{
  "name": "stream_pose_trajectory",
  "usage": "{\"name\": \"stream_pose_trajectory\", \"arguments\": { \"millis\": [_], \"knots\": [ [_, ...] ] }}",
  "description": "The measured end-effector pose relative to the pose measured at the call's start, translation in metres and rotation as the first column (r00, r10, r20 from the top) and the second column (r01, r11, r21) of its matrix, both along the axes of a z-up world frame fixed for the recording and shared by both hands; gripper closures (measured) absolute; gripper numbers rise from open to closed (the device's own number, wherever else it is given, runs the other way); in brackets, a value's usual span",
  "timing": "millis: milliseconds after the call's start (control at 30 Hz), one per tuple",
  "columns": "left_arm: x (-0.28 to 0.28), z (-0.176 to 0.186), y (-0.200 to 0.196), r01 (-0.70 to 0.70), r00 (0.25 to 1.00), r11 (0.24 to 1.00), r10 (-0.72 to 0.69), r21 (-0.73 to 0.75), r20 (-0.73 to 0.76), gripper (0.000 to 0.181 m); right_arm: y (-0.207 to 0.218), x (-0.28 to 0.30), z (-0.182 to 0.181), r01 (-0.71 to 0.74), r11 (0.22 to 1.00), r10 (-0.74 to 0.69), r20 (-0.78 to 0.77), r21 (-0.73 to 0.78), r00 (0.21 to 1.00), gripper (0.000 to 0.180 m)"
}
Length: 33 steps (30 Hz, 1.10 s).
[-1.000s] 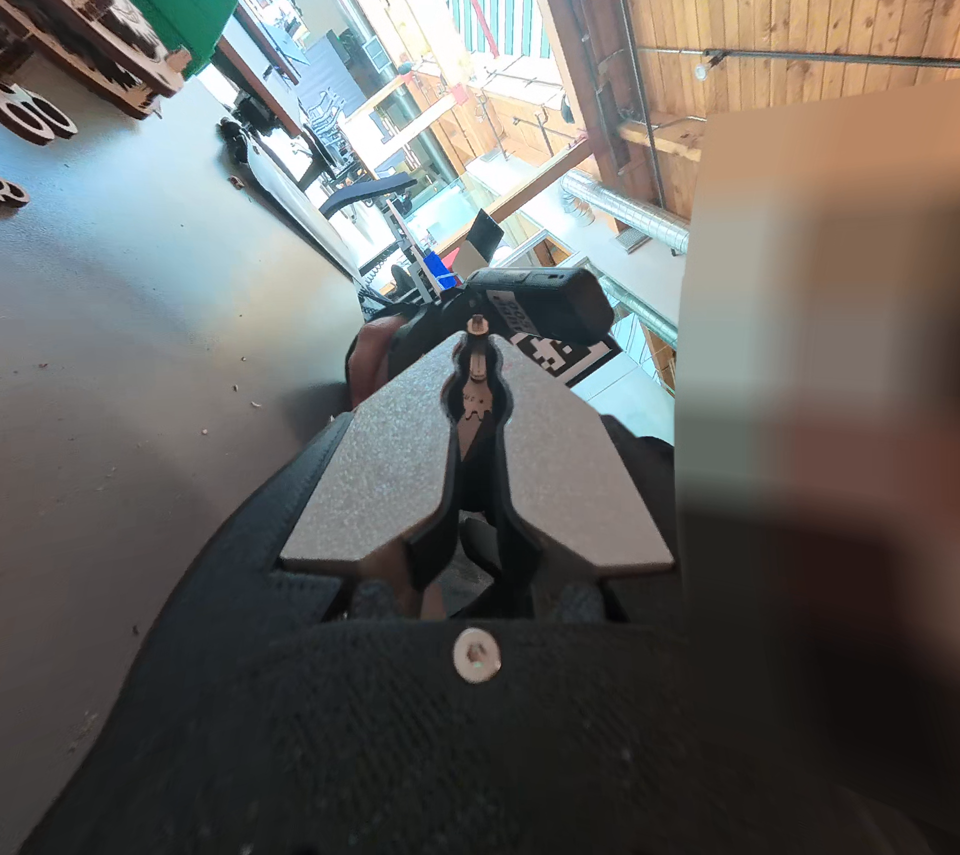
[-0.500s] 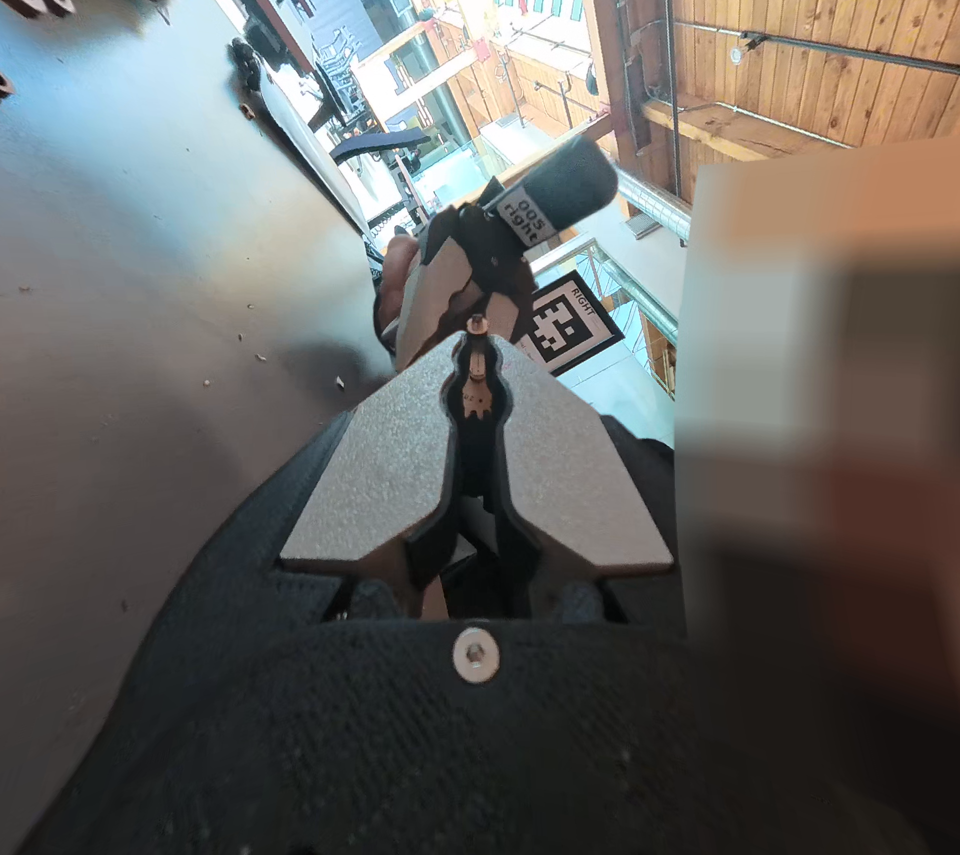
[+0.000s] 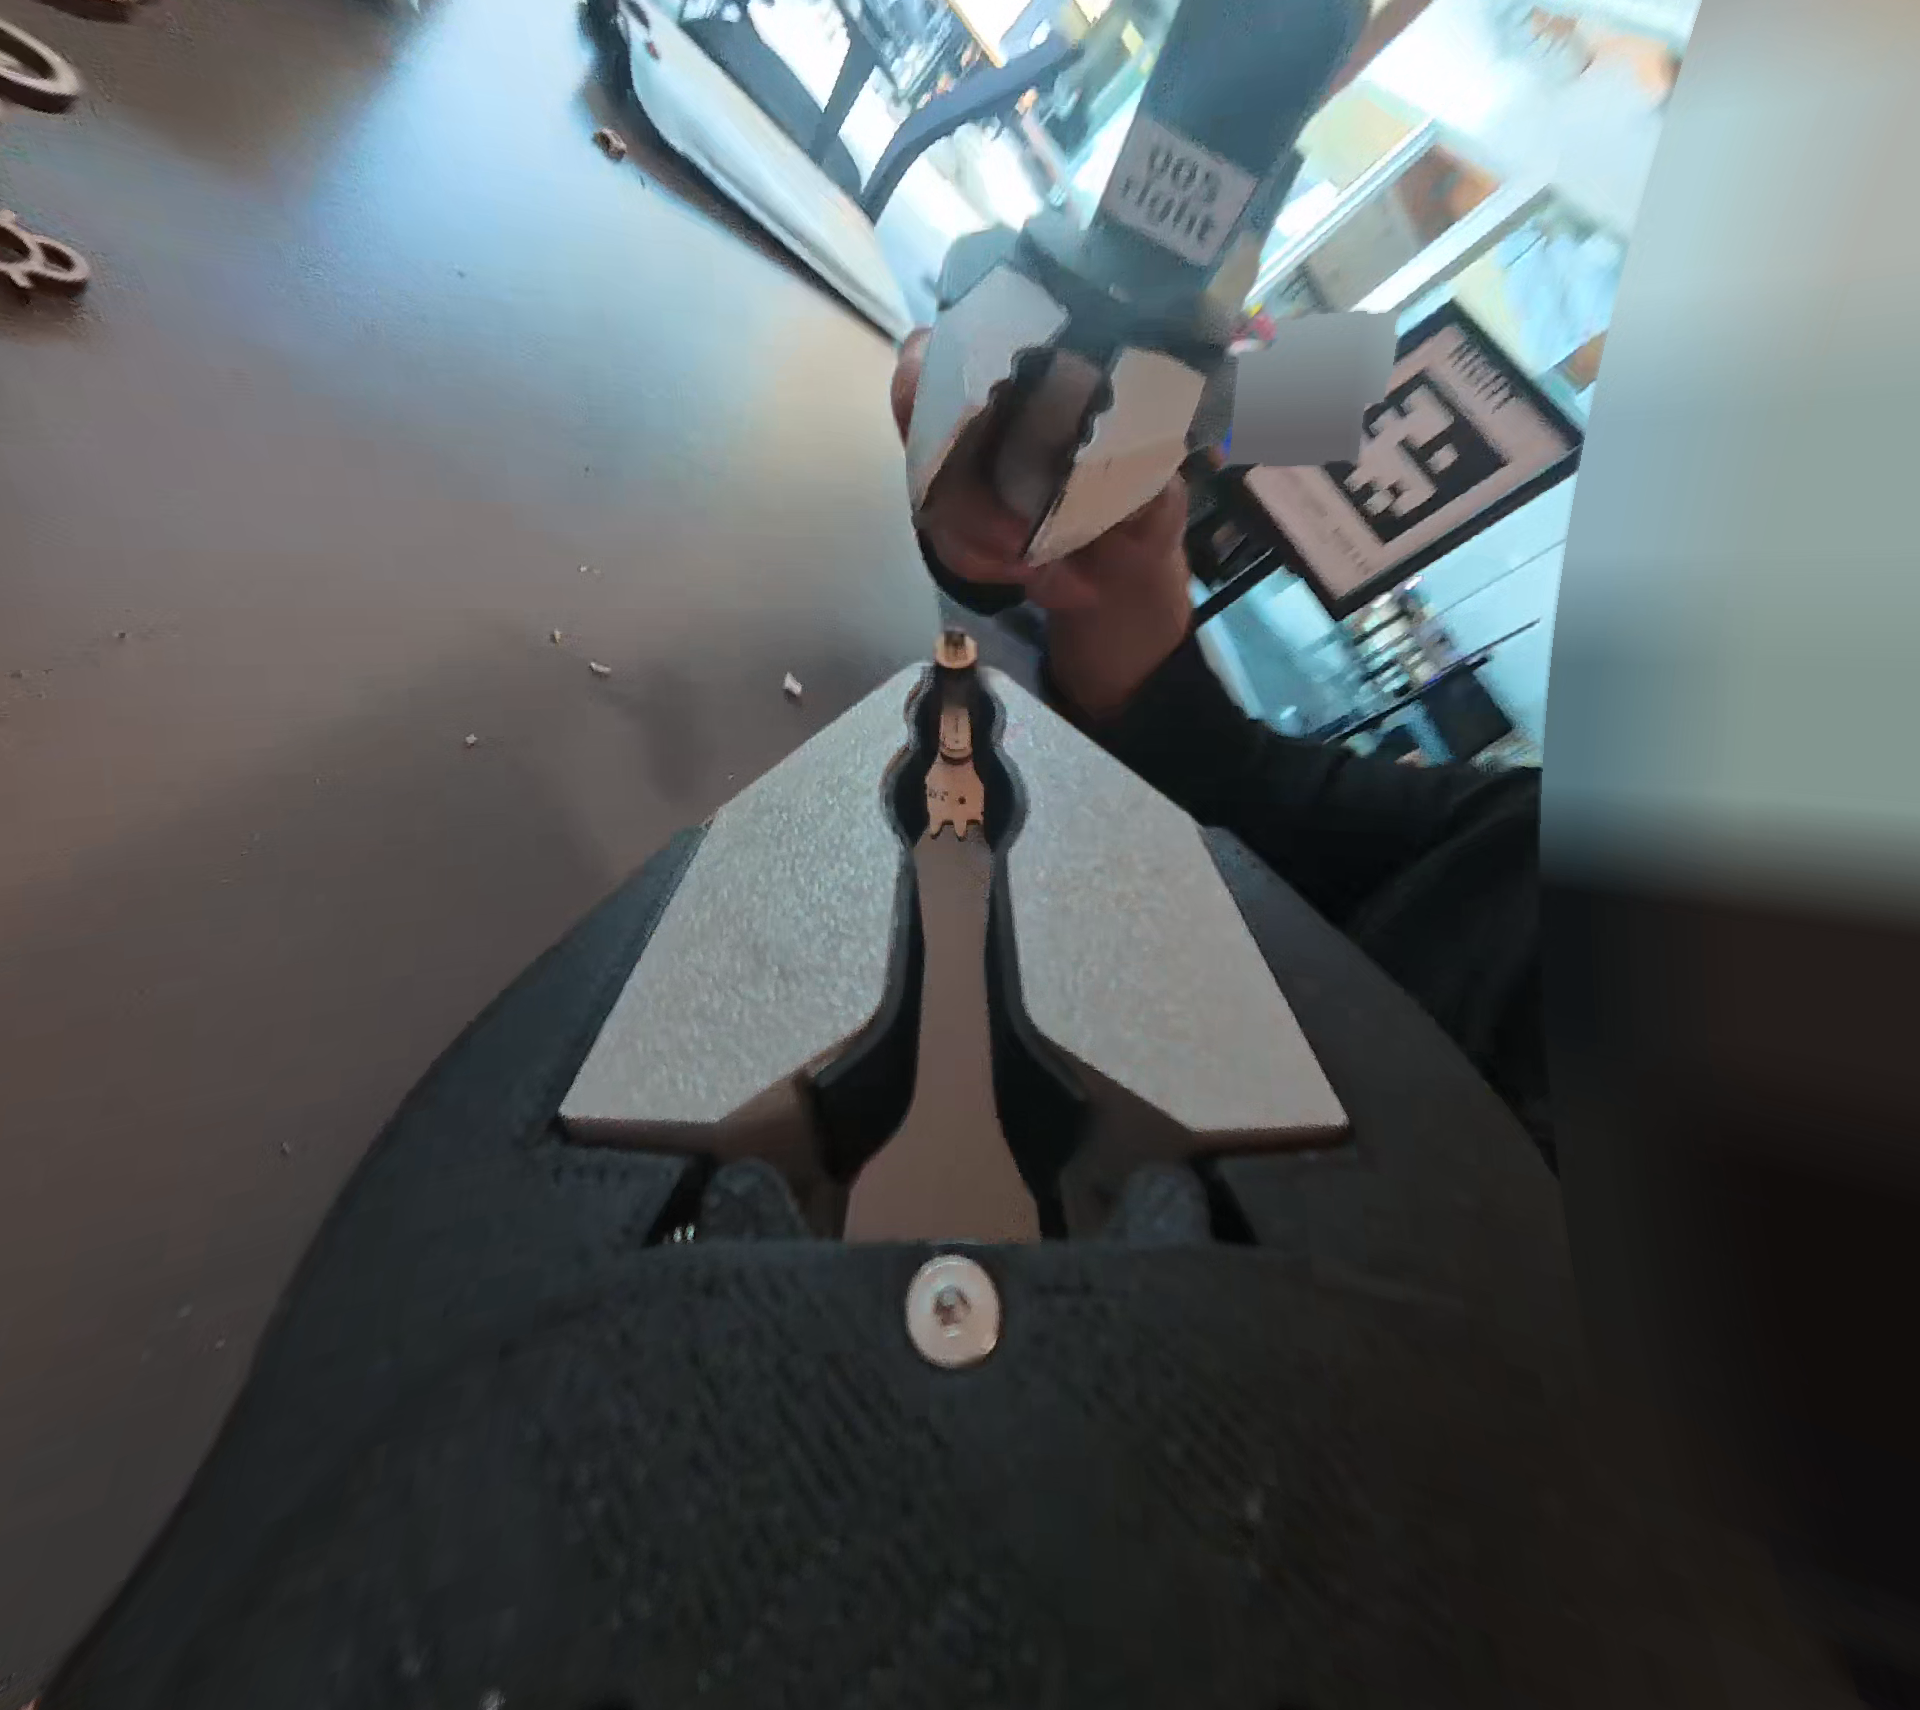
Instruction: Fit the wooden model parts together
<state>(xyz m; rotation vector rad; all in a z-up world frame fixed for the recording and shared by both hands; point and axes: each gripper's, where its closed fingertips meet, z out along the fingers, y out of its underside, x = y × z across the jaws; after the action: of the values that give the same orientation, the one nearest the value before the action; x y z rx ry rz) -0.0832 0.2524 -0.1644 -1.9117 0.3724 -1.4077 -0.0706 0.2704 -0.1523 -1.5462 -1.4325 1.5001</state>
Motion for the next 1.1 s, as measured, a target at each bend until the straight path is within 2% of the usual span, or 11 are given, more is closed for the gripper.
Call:
{"name": "stream_pose_trajectory", "arguments": {
  "millis": [167,367,633,1100],
  "knots": [
    [0.009,-0.025,-0.01,0.041,0.966,0.999,-0.036,0.015,-0.257,0.178,-0.011,-0.012,-0.013,-0.018,0.998,0.014,0.06,0.058,0.998,0.161],
    [0.007,-0.037,-0.015,0.048,0.941,0.998,-0.058,-0.037,-0.333,0.177,-0.013,-0.023,-0.031,-0.016,0.998,0.008,0.132,0.06,0.991,0.161],
    [0.003,-0.048,-0.018,0.015,0.951,0.994,-0.048,-0.109,-0.305,0.177,-0.02,-0.026,-0.046,-0.008,1.0,0.007,0.173,0.005,0.985,0.159],
    [0.009,-0.051,-0.016,0.078,0.955,0.994,-0.096,-0.073,-0.282,0.177,-0.024,-0.026,-0.049,0.001,0.999,-0.008,0.192,0.036,0.981,0.158]
  ]
}}
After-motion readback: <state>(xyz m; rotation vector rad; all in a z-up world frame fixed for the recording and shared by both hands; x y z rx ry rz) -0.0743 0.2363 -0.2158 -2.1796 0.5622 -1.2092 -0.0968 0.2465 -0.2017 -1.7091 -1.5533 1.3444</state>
